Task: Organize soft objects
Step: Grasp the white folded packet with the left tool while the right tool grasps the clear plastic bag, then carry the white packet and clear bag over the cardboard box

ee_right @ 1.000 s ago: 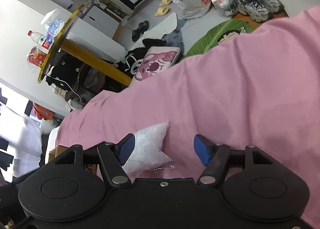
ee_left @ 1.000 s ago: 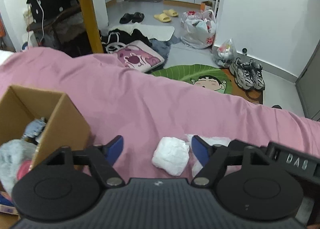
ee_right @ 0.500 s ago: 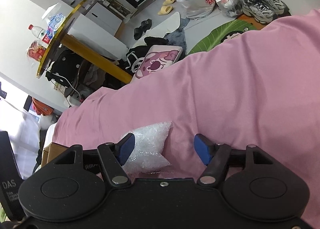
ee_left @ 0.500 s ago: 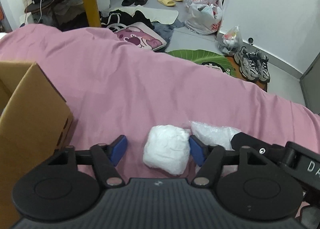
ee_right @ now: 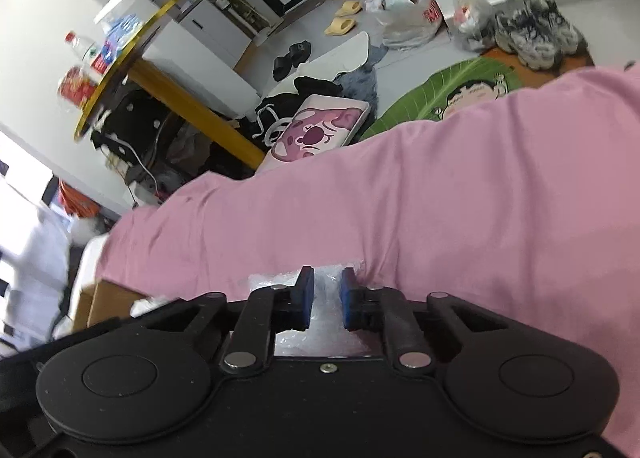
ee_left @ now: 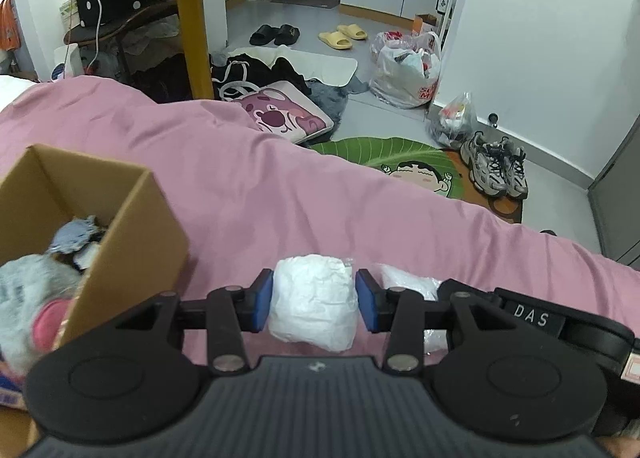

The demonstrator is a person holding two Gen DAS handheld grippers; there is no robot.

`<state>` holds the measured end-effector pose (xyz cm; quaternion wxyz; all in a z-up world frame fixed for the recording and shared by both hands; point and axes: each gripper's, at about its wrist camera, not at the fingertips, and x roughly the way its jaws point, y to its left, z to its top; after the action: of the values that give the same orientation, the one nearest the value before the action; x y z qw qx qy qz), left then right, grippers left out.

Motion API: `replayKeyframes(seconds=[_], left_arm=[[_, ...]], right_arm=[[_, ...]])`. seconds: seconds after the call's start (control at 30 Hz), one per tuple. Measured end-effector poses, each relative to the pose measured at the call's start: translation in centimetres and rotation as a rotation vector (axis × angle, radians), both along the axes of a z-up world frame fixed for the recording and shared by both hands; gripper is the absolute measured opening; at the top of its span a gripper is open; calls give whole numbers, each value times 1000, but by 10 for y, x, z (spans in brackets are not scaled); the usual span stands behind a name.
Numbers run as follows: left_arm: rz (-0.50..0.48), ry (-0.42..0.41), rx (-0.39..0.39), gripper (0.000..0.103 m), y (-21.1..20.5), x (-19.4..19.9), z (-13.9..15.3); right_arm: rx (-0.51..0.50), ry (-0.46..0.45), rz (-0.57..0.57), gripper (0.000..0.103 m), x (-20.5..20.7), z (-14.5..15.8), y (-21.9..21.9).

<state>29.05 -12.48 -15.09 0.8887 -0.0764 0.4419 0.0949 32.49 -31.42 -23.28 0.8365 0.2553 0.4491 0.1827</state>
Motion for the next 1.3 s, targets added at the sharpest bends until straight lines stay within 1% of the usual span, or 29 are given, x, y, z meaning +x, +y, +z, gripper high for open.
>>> replayKeyframes(seconds=[0.17,0.27,0.43,0.57,0.77,0.9,1.03,1.17,1.3], left_arm=[[-8,-15,-17,43,6,-17,13],[-13,-28,-22,43,9,-31,21],[-29,-57,-44,43,13,-53,36],[-42,-79,-40,43,18,-69,47],[-40,-94,-80,43,31,-90,63],[-48,-105,-111,43,44,-105,77],[-62,-124,-110,43,56,-119,89],[-52,-133,-108,43,70,-131,96],[-53,-151,-106,43,80,-142,104]], right_arm=[[-29,-23,-15,9,-25,16,-1],[-37,-21,-25,7,-37,27,-4],[-73,-69,-43,5,-57,49,-9],[-73,-98,-75,5,-73,61,-12],[-96,-138,-88,5,-97,78,-7],[-83,-168,-112,5,-116,85,-8],[-85,-185,-132,5,-130,94,-5],[-89,-211,-145,5,-141,106,-2],[-118,-238,-161,5,-154,118,2]])
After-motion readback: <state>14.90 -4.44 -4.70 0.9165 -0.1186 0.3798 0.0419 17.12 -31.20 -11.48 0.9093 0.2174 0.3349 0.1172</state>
